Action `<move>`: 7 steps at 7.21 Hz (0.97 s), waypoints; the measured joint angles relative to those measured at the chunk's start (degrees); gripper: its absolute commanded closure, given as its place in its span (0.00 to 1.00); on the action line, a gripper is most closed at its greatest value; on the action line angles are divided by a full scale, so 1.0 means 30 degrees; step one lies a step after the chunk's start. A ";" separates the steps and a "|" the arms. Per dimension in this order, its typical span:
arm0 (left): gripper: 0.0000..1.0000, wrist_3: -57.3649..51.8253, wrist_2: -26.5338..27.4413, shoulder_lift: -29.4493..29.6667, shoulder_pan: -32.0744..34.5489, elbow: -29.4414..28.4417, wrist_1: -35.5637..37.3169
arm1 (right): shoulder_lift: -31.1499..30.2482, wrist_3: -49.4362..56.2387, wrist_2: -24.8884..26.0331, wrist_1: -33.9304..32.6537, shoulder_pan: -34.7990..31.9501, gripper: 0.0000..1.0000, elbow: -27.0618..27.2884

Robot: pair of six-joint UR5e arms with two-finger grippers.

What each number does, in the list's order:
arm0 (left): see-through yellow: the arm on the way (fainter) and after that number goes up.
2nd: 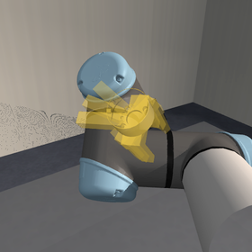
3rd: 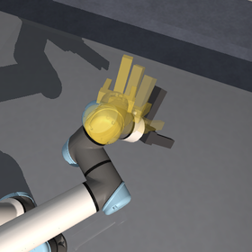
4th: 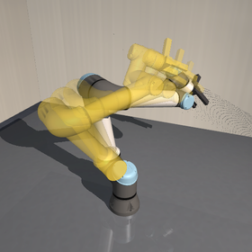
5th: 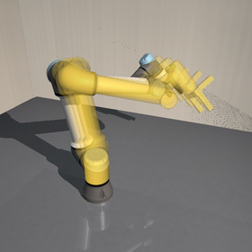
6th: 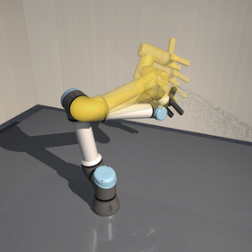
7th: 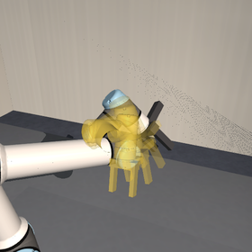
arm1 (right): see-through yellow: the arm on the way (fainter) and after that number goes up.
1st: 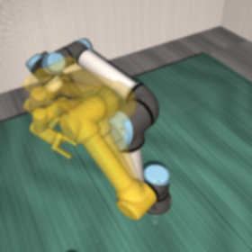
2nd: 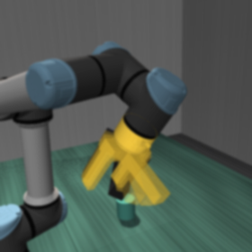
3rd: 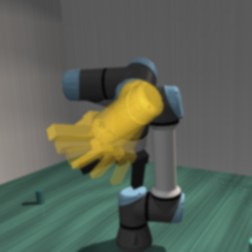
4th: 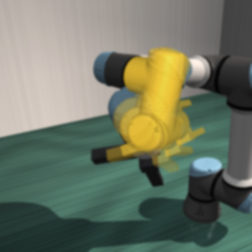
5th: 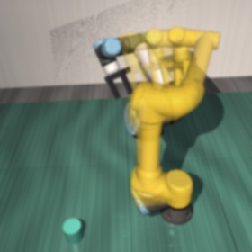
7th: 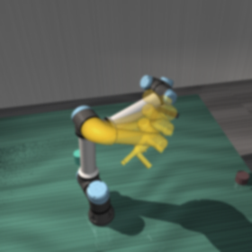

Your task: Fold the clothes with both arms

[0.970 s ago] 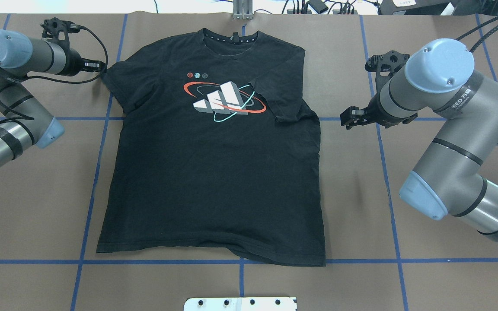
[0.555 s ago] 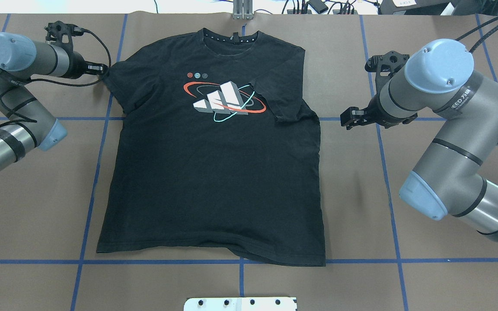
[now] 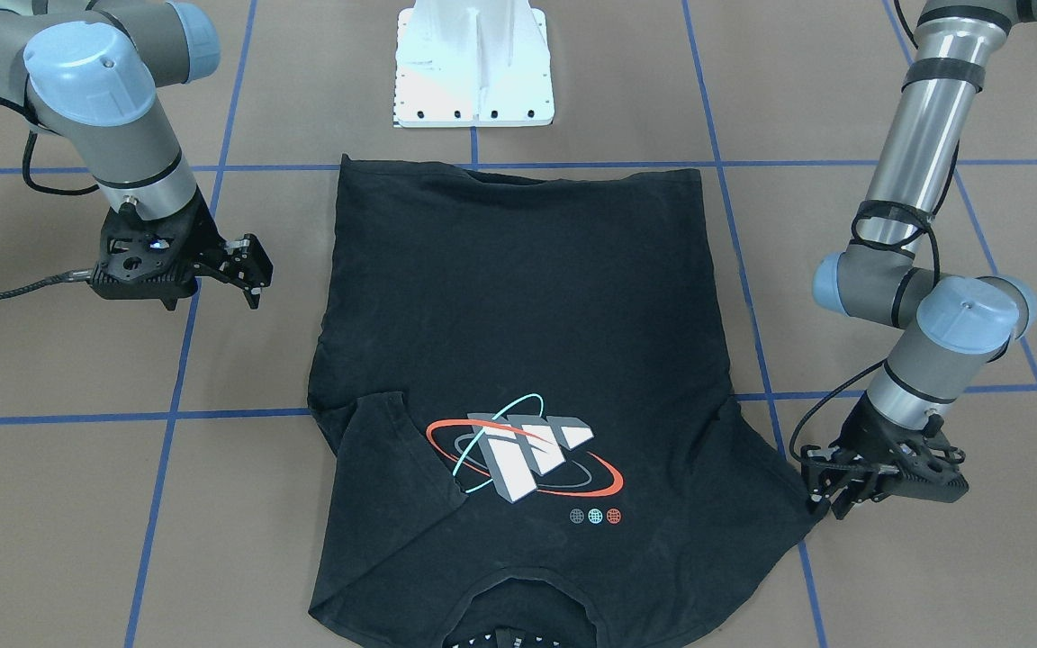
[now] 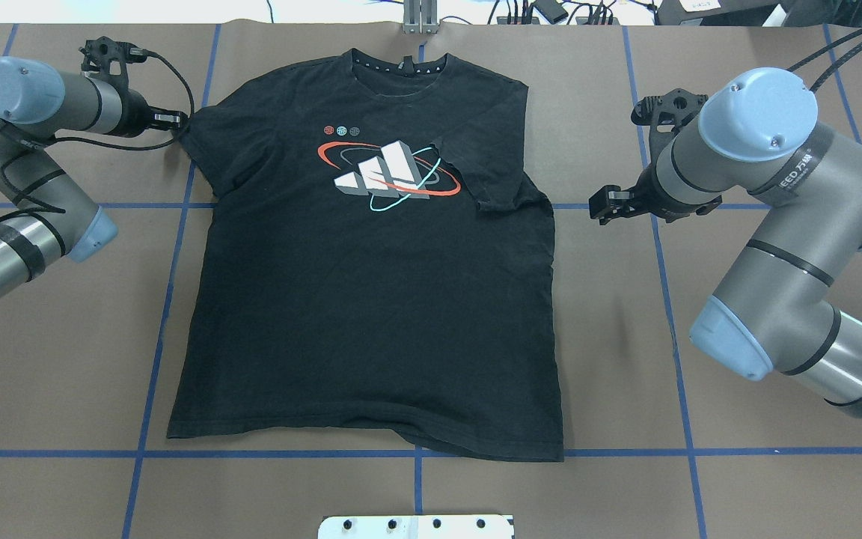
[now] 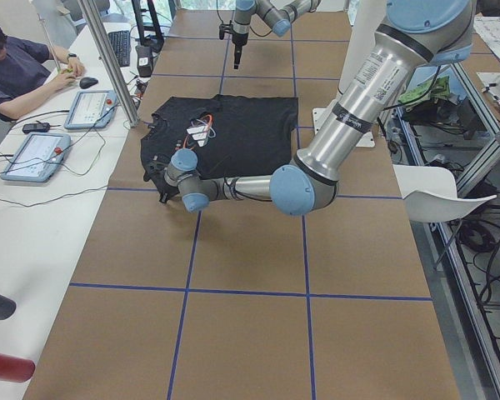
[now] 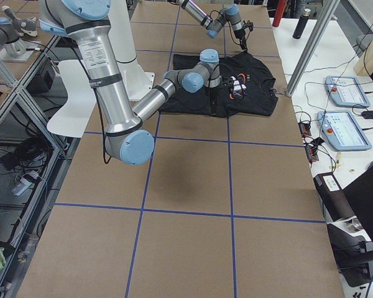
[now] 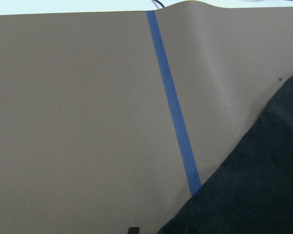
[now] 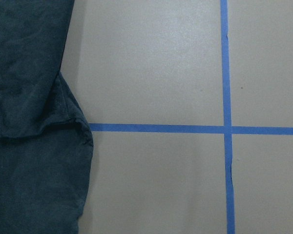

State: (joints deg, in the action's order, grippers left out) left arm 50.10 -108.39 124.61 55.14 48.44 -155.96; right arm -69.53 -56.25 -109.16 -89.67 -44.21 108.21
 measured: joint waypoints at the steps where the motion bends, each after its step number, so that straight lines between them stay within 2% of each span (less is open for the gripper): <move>1: 0.59 0.0000 -0.0006 -0.0131 -0.0004 0.0078 -0.0058 | 0.0010 -0.0014 -0.0001 -0.0006 -0.0001 0.00 -0.0005; 2: 0.62 0.0007 -0.0006 -0.0314 -0.0007 0.0231 -0.0141 | 0.0021 -0.0046 -0.0001 -0.0006 0.0000 0.00 -0.0006; 3: 0.70 0.0019 -0.0014 -0.0439 -0.0020 0.0360 -0.0188 | 0.0027 -0.0079 -0.0001 -0.0009 0.0000 0.00 -0.0006; 5: 0.71 0.0220 0.0001 -0.0520 -0.0108 0.0485 -0.0216 | 0.0031 -0.0093 -0.0001 0.0003 0.0000 0.00 -0.0007; 6: 0.76 0.0505 0.0020 -0.0520 -0.0225 0.0538 -0.0231 | 0.0031 -0.0084 0.0000 -0.0001 -0.0001 0.00 -0.0016; 7: 0.91 0.0667 0.0004 -0.0532 -0.0239 0.0583 -0.0235 | 0.0027 -0.0056 -0.0001 -0.0012 -0.0001 0.00 -0.0037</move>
State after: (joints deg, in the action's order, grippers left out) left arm 52.10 -108.38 123.01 54.42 50.19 -156.67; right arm -69.45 -56.42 -109.16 -89.70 -44.21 108.10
